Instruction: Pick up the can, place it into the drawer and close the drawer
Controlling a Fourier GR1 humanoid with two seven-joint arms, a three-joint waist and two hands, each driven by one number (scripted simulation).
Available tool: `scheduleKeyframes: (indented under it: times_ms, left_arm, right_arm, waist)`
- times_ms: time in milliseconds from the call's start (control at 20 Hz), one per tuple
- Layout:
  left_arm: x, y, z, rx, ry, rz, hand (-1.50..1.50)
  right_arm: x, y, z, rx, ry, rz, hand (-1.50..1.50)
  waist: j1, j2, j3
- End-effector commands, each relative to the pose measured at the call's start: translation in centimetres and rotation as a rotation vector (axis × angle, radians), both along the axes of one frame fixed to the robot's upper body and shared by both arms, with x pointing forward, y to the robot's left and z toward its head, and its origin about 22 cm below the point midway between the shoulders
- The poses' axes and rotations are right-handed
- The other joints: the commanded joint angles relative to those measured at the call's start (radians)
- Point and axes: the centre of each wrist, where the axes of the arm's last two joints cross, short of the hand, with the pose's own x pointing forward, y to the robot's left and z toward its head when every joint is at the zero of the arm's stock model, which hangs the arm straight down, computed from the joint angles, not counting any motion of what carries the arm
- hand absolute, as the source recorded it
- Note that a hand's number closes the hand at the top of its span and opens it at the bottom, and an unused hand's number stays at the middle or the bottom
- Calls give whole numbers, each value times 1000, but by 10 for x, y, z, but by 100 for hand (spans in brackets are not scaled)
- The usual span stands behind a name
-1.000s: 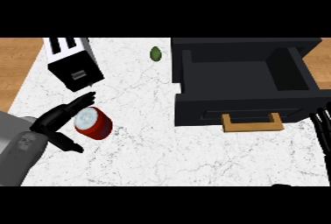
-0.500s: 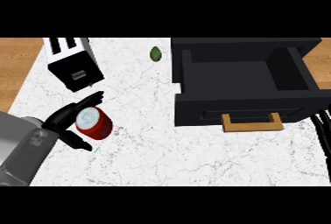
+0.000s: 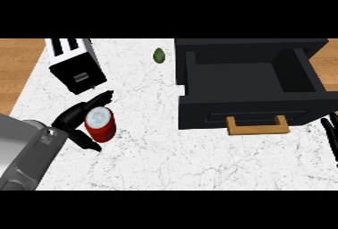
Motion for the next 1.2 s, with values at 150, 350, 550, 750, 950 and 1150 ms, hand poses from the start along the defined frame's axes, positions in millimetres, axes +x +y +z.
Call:
scheduleKeyframes:
  times_ms: [150, 350, 550, 750, 950, 1150]
  left_arm:
    - [-4, -19, -13, -125, 30, -120, -150]
    - [-4, -28, -16, -169, 90, -169, -150]
    - [-9, -26, -20, -184, 51, -170, 150]
    - [2, -39, -11, -229, 81, -215, 150]
    - [6, -33, -2, -249, 87, -226, 150]
    - [-28, -26, -40, -282, 28, 414, 150]
  right_arm:
    - [2, 3, -11, 4, 21, -8, -150]
    - [-3, -9, -3, 2, 17, -4, -150]
    - [-14, -7, -1, 19, -7, 4, -150]
    - [-6, 1, 5, 26, -6, -17, -150]
    - [-9, 9, 2, 5, -9, -24, -150]
    - [-14, -5, -2, 8, 0, -50, -150]
  waist:
    - [12, 0, -4]
    - [9, 0, -3]
    - [2, 1, -4]
    - [12, 0, -4]
    - [20, -3, -3]
    - [50, -7, -2]
